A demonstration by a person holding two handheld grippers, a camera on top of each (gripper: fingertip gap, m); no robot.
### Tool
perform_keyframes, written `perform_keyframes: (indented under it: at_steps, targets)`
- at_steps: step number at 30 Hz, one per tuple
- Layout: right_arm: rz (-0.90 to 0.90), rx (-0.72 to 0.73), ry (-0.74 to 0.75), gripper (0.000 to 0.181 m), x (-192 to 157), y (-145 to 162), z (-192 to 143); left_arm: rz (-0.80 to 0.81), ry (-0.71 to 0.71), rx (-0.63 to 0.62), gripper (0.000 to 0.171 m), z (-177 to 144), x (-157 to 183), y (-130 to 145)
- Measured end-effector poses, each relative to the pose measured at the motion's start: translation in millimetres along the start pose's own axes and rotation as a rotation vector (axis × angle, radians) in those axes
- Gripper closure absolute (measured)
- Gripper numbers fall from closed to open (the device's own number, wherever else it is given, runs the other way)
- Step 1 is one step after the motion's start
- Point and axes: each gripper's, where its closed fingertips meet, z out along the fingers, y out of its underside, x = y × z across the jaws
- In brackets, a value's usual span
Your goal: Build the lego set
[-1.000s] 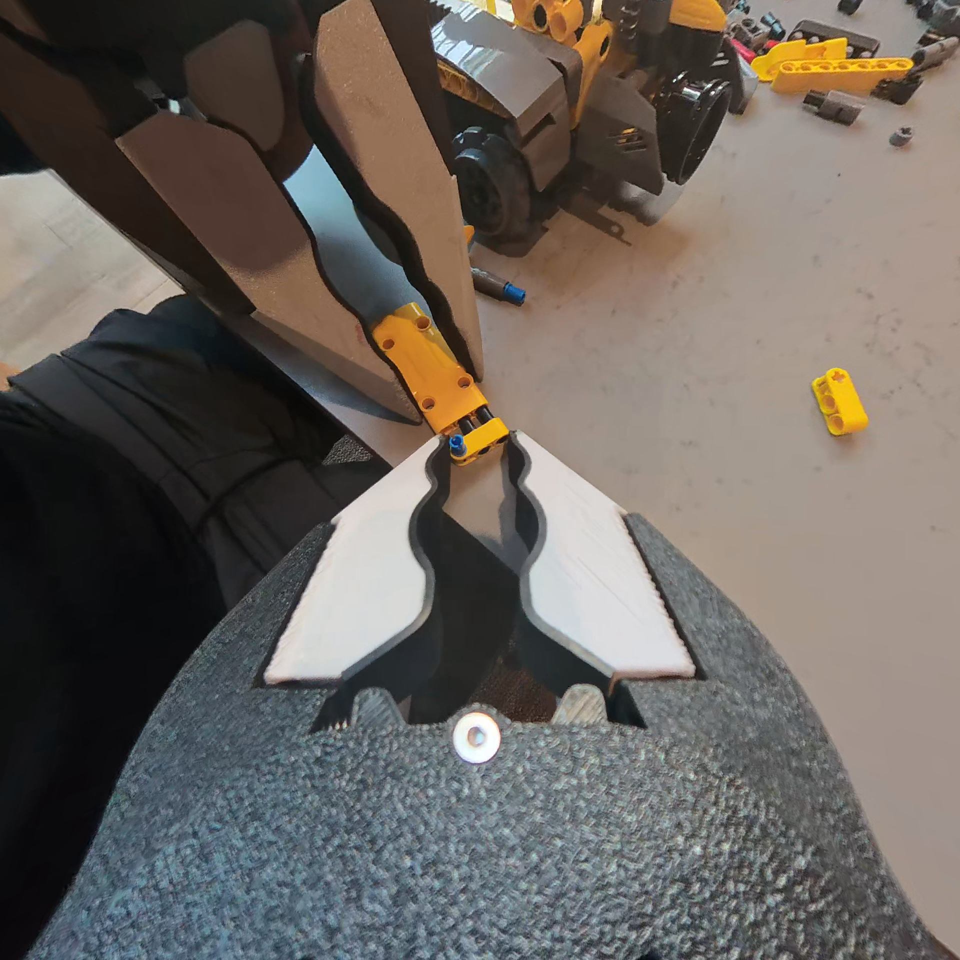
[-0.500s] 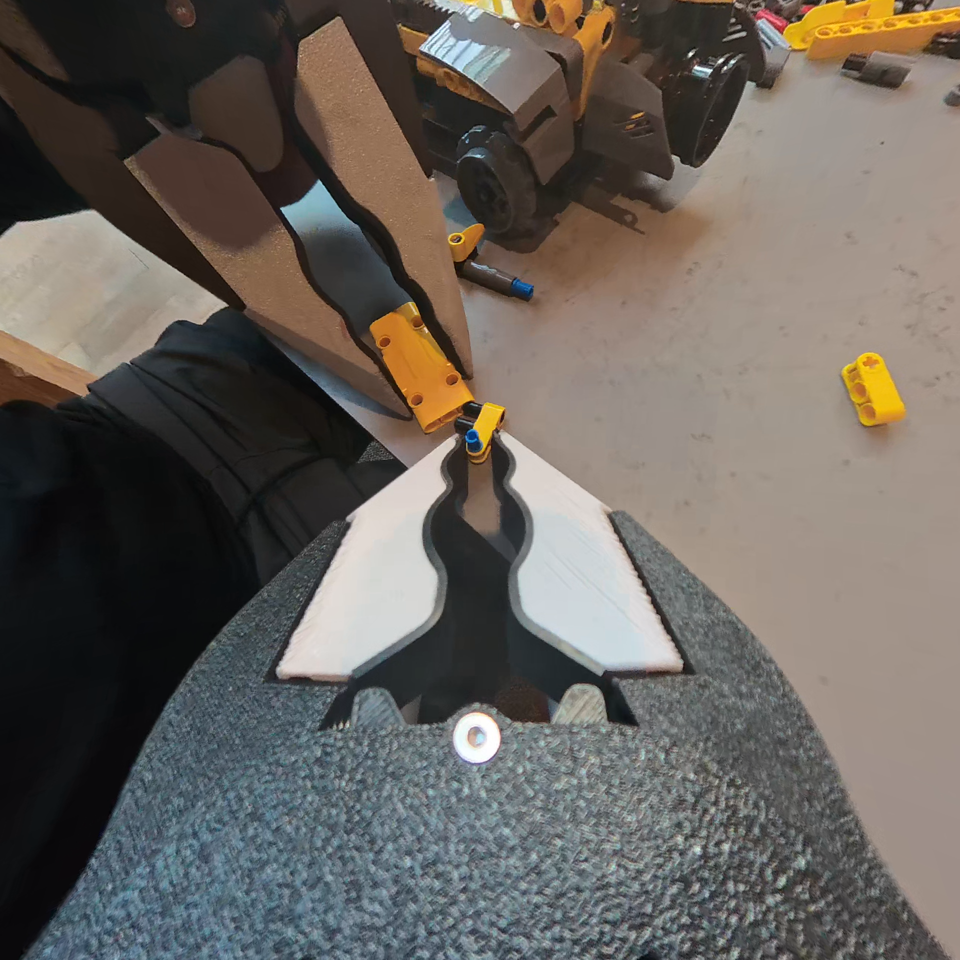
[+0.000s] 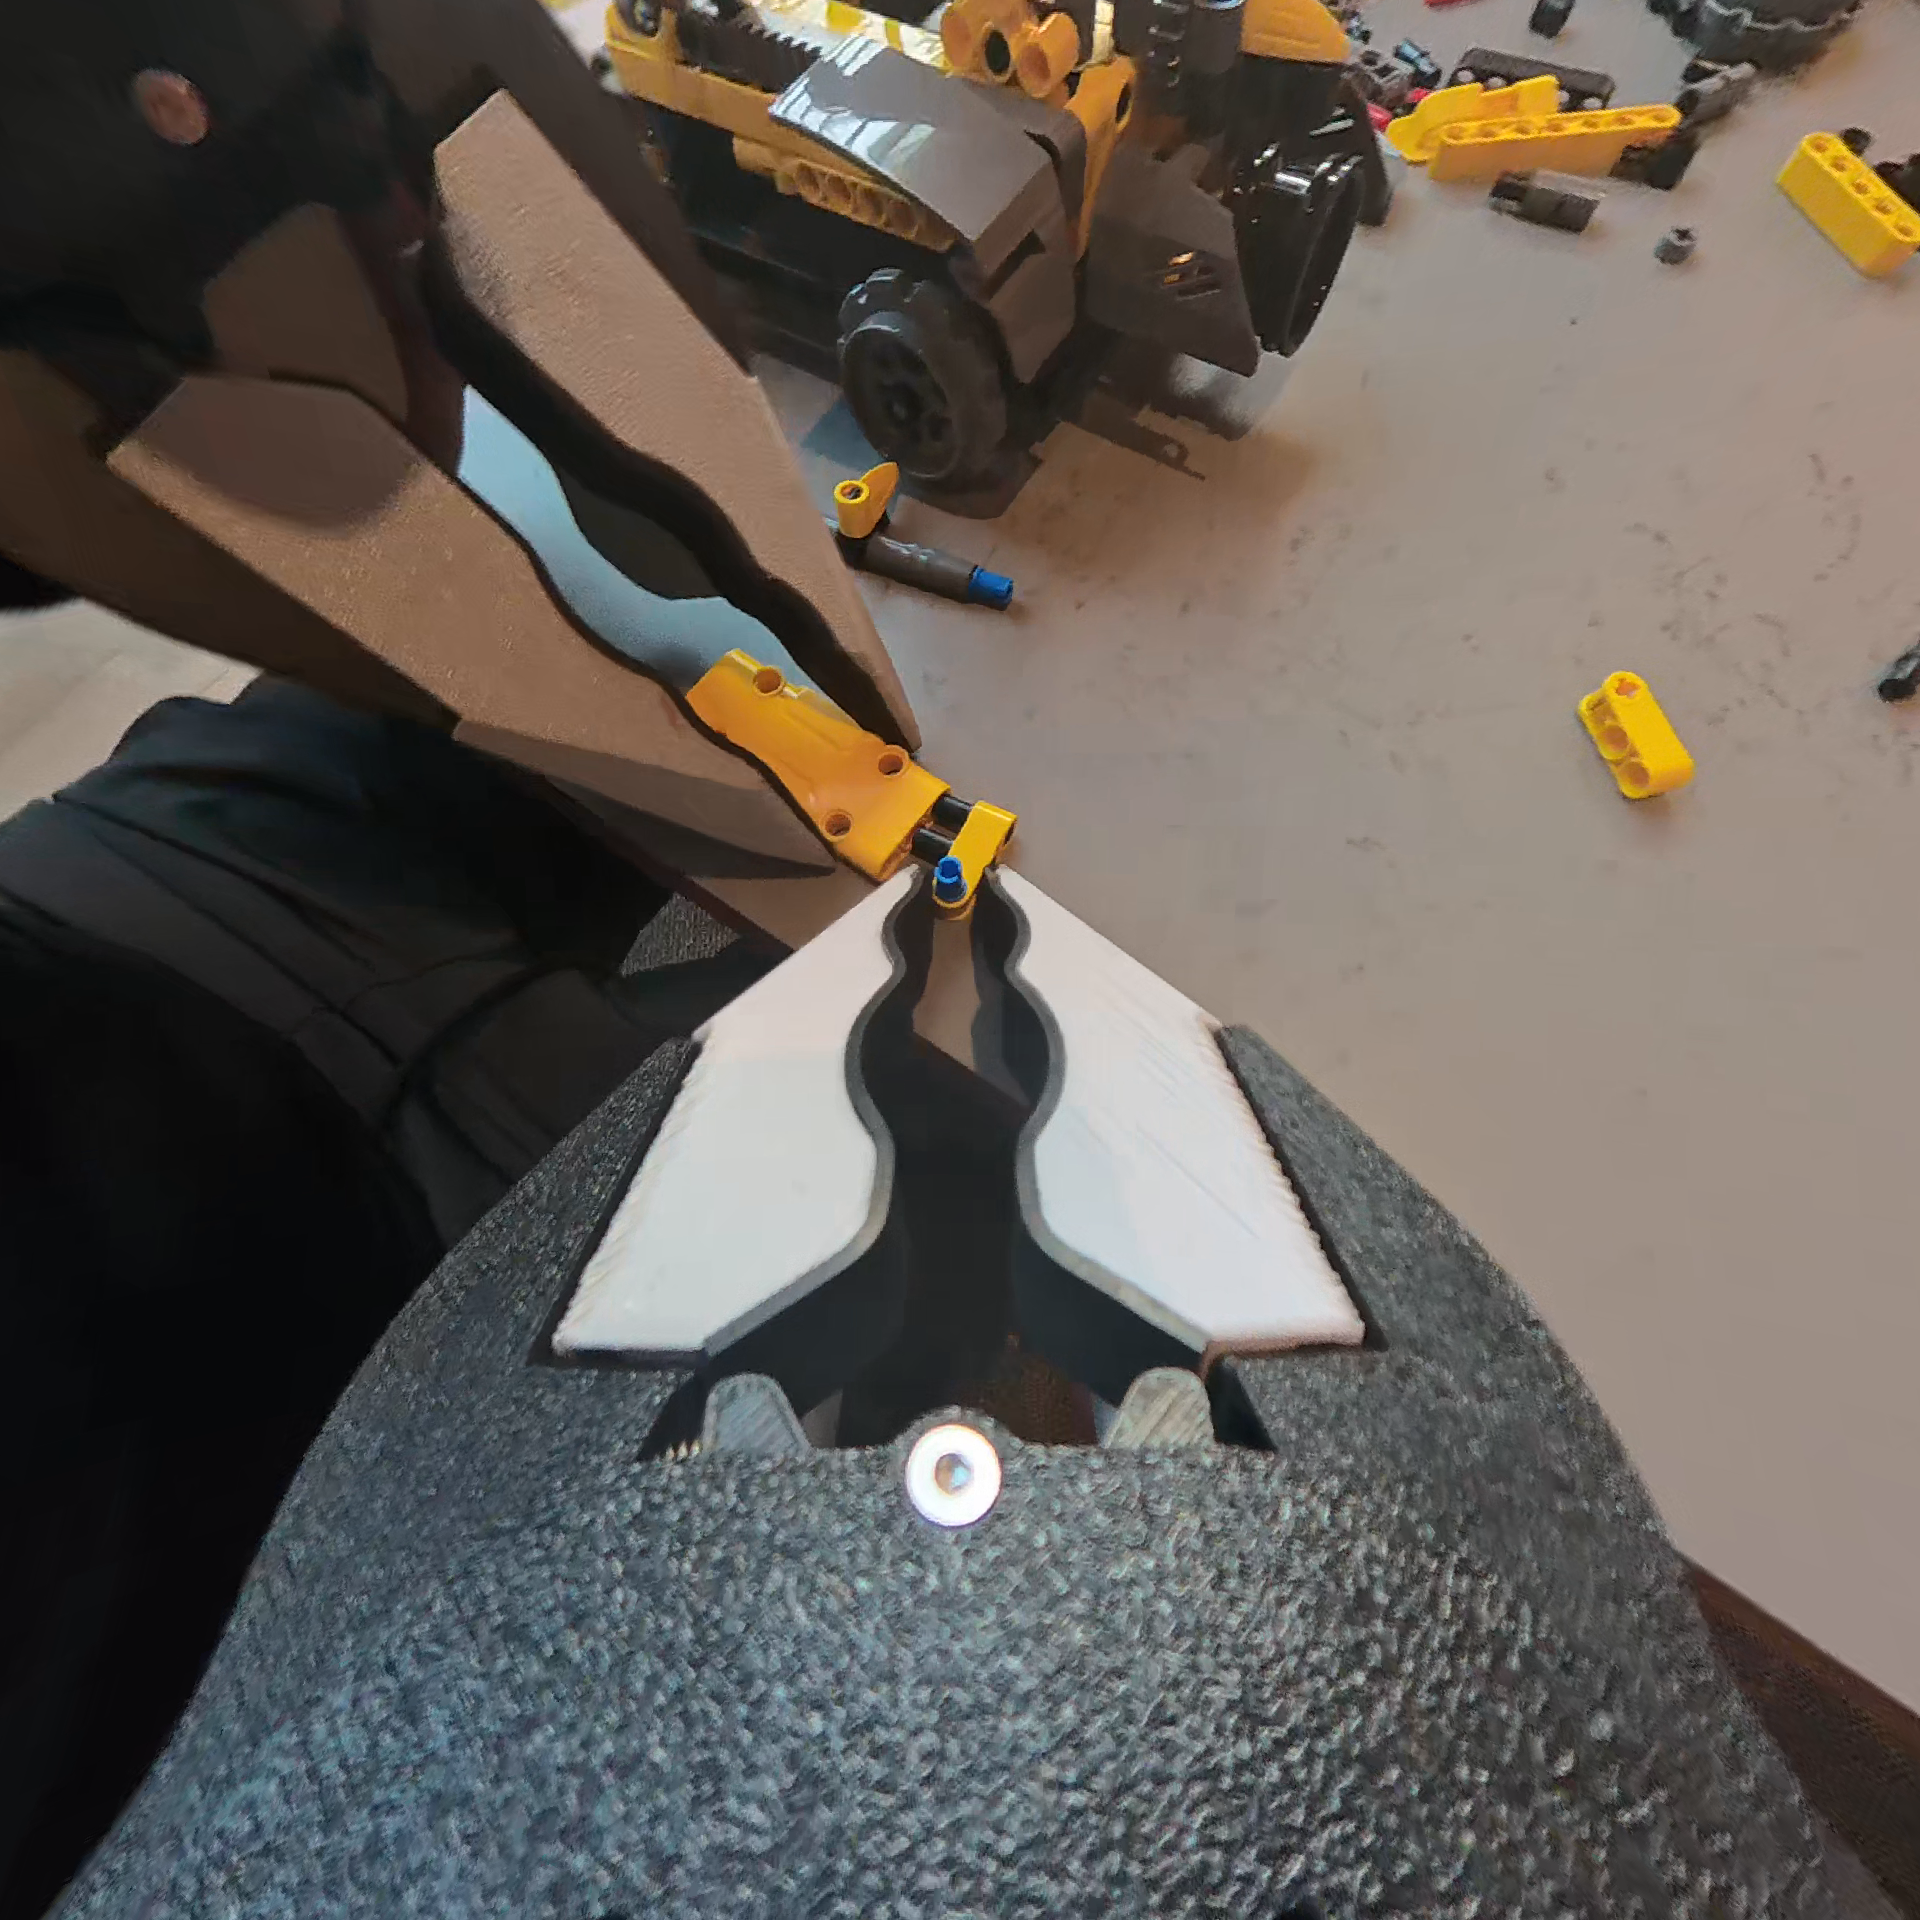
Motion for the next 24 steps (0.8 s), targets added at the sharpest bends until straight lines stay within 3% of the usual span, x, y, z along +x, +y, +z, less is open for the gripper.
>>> perform_keyframes:
  at_steps: [5, 15, 24]
  targets:
    - [0.12, 0.061, 0.001, 0.173, -3.5, -2.0, 1.3, -0.018, -0.109, 0.04, 0.15, -2.2, -0.9, 0.4]
    - [0.228, 0.161, -0.082, 0.172, -10.1, -8.4, -1.9, 0.111, -0.232, 0.09, 0.15, -11.4, 0.1, -3.3]
    - [-0.078, 0.216, 0.155, 0.172, -10.7, -25.0, -14.0, 0.175, -0.338, 0.197, 0.15, -25.9, 0.0, -14.1]
